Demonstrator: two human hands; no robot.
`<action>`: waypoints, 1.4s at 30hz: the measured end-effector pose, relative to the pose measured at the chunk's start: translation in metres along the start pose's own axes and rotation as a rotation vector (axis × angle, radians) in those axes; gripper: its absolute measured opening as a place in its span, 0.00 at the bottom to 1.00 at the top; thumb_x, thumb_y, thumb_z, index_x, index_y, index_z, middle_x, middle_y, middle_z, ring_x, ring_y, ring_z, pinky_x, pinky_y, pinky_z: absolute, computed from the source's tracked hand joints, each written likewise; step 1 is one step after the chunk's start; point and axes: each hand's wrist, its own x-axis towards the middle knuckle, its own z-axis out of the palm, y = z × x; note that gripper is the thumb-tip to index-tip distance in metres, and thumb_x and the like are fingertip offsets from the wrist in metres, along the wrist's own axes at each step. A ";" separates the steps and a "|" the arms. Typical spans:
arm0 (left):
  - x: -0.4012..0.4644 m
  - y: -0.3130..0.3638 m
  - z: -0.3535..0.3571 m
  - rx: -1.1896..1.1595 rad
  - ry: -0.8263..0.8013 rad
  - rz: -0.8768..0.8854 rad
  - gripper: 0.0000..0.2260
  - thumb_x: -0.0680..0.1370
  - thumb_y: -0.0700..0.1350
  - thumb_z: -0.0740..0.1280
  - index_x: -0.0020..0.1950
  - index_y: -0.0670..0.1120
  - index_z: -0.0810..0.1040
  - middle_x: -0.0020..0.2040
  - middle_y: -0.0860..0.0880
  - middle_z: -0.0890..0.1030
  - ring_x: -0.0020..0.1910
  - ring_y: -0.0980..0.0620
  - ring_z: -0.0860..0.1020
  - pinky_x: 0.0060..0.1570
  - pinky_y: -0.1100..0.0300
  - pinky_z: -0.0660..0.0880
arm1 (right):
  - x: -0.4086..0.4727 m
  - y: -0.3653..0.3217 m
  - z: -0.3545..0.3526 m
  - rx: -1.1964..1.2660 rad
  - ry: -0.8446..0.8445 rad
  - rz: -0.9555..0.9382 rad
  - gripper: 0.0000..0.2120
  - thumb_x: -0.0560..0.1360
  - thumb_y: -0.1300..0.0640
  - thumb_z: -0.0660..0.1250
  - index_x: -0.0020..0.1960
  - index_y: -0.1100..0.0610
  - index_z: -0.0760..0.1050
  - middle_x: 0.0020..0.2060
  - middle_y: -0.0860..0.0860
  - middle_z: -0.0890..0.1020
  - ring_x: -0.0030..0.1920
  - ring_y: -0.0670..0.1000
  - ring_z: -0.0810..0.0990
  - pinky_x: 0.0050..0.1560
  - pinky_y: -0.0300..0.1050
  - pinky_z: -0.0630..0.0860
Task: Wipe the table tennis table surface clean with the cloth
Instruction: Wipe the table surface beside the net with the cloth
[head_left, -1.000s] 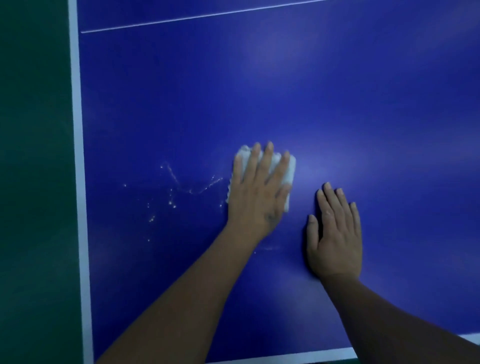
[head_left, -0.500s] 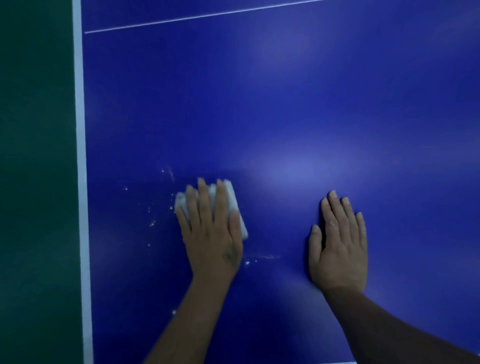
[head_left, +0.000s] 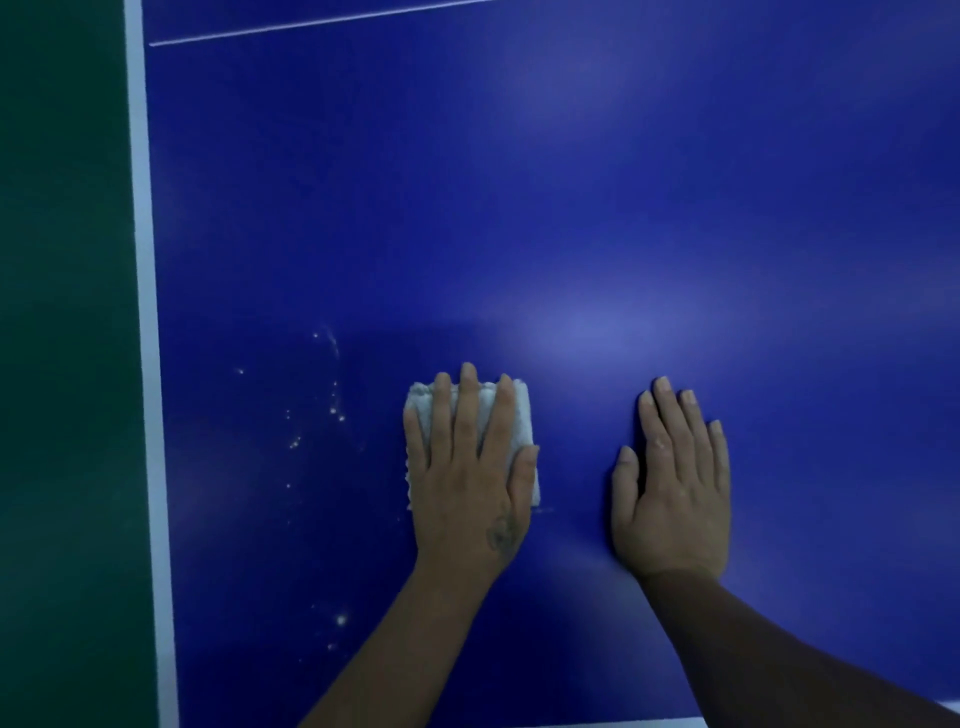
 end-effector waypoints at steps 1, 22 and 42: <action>0.007 -0.002 -0.002 0.009 -0.006 0.033 0.28 0.89 0.59 0.48 0.88 0.50 0.52 0.87 0.43 0.50 0.86 0.40 0.47 0.82 0.33 0.49 | 0.000 0.000 0.000 0.001 0.001 -0.001 0.26 0.84 0.56 0.61 0.81 0.62 0.68 0.83 0.53 0.66 0.85 0.56 0.60 0.83 0.63 0.57; -0.036 -0.078 0.001 -0.058 0.033 -0.294 0.30 0.88 0.57 0.48 0.88 0.50 0.45 0.87 0.42 0.46 0.86 0.40 0.45 0.81 0.32 0.49 | 0.000 0.000 -0.002 -0.006 0.001 -0.008 0.26 0.85 0.56 0.60 0.82 0.61 0.67 0.83 0.53 0.65 0.85 0.56 0.59 0.84 0.63 0.57; 0.039 0.028 -0.002 -0.097 0.028 -0.020 0.29 0.89 0.60 0.46 0.88 0.50 0.52 0.87 0.42 0.50 0.86 0.39 0.45 0.82 0.34 0.46 | -0.002 -0.006 -0.004 0.012 0.039 -0.011 0.25 0.86 0.56 0.60 0.81 0.59 0.68 0.83 0.51 0.66 0.85 0.53 0.59 0.84 0.61 0.56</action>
